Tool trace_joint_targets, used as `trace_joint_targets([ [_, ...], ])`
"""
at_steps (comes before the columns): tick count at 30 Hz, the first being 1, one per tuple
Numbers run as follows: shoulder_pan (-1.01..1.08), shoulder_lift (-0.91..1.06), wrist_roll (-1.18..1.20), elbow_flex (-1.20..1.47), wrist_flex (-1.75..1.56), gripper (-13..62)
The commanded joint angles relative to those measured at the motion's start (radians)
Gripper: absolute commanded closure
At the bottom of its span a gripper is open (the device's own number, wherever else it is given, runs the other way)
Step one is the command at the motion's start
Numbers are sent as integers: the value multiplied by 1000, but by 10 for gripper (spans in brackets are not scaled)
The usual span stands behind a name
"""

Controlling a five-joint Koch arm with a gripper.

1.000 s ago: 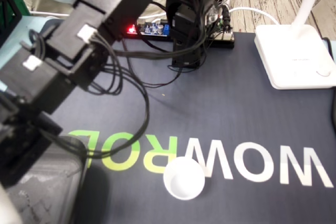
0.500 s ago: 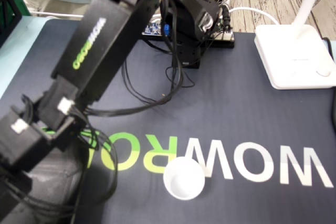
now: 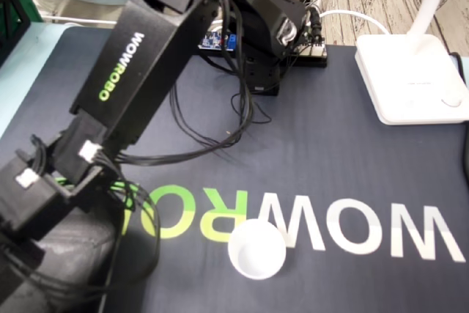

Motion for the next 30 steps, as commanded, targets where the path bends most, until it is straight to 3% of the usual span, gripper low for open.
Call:
trace_joint_targets([
  [1,3,130,-147,-31,-98,466],
  [11,-37,426,-742,115,-38,466],
  [15,-84,589,-920,293,-32,466],
  [23,-347,943,-1397,712,-32,466],
  [30,-526,1012,-1827,902,-37,467],
])
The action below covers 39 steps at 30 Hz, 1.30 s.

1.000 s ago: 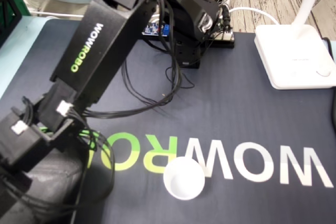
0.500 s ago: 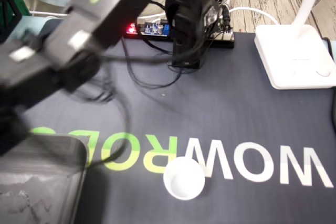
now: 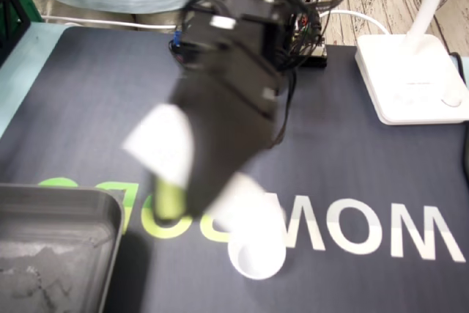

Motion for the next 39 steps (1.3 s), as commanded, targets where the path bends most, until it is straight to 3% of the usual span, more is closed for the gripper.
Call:
trace_joint_targets([
  [1,-29,29,-179,-12,-37,467],
  [5,-57,0,-425,11,-40,467],
  [12,-66,-103,-637,21,-44,467],
  [20,-69,-247,-650,43,-167,467],
  [39,-127,-345,-653,48,-172,466],
])
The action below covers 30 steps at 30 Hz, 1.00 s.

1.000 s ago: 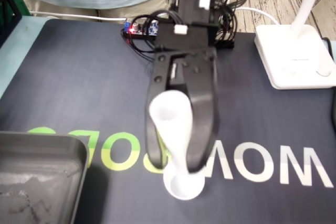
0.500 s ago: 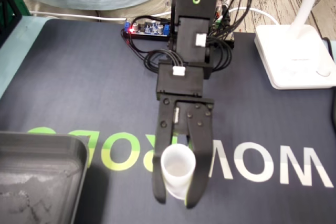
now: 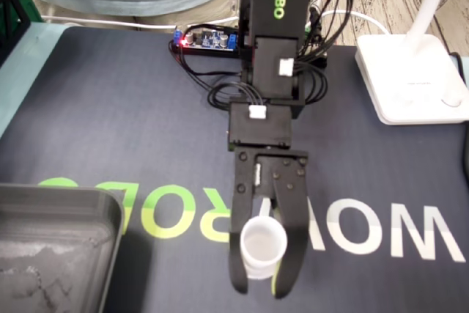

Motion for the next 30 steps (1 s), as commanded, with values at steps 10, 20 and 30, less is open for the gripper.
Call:
trace_joint_targets([
  [10,-18,-55,-9,29,-207,372],
  [20,0,-3,11,60,-210,265],
  [30,-8,187,25,67,-196,265],
])
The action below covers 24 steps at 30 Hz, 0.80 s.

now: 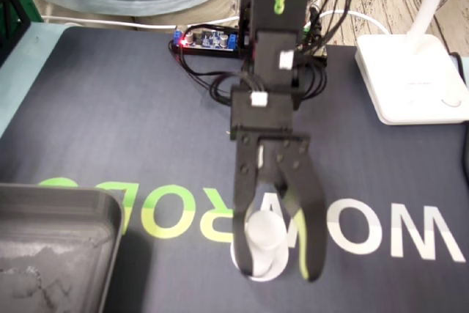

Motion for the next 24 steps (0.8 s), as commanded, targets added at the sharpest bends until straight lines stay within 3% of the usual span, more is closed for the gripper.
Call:
trace_joint_targets([
  [1,-2,66,11,-12,-63,265],
  [8,-6,278,121,-6,78,266],
  [20,66,690,1020,-14,736,266],
  [24,92,698,1258,38,873,234],
])
